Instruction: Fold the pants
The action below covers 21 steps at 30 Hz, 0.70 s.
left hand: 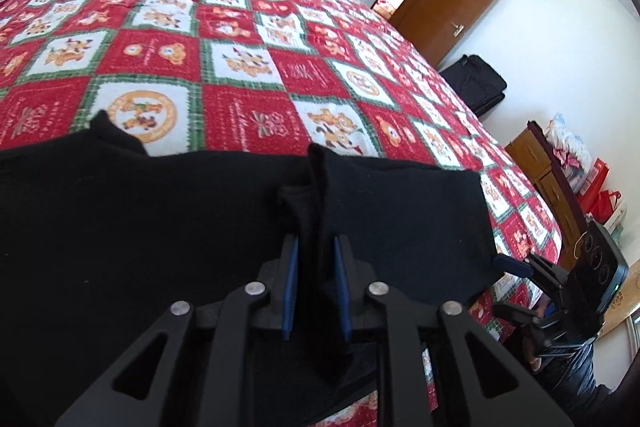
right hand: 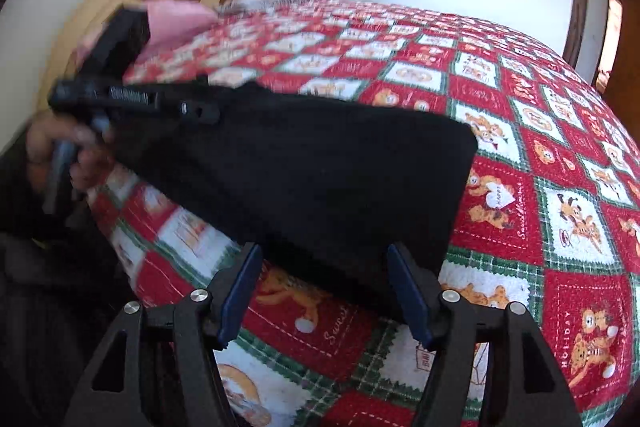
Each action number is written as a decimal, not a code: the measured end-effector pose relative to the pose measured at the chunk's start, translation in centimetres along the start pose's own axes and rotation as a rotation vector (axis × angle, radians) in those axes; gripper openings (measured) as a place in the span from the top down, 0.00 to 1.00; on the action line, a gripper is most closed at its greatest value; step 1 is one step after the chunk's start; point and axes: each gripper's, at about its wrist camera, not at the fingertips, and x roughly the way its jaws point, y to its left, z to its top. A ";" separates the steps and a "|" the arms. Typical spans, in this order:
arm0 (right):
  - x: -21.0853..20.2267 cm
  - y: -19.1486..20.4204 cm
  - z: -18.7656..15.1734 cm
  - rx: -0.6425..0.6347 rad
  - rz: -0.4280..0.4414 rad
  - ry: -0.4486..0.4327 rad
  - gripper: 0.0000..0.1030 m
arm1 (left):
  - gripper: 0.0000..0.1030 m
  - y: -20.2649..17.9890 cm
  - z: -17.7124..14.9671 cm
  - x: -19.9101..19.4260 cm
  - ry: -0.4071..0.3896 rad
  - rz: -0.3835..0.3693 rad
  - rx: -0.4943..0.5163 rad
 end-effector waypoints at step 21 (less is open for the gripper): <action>1.7 -5.8 5.7 0.315 -0.018 -0.023 0.34 | 0.53 -2.1 -0.5 0.7 -0.030 0.168 0.161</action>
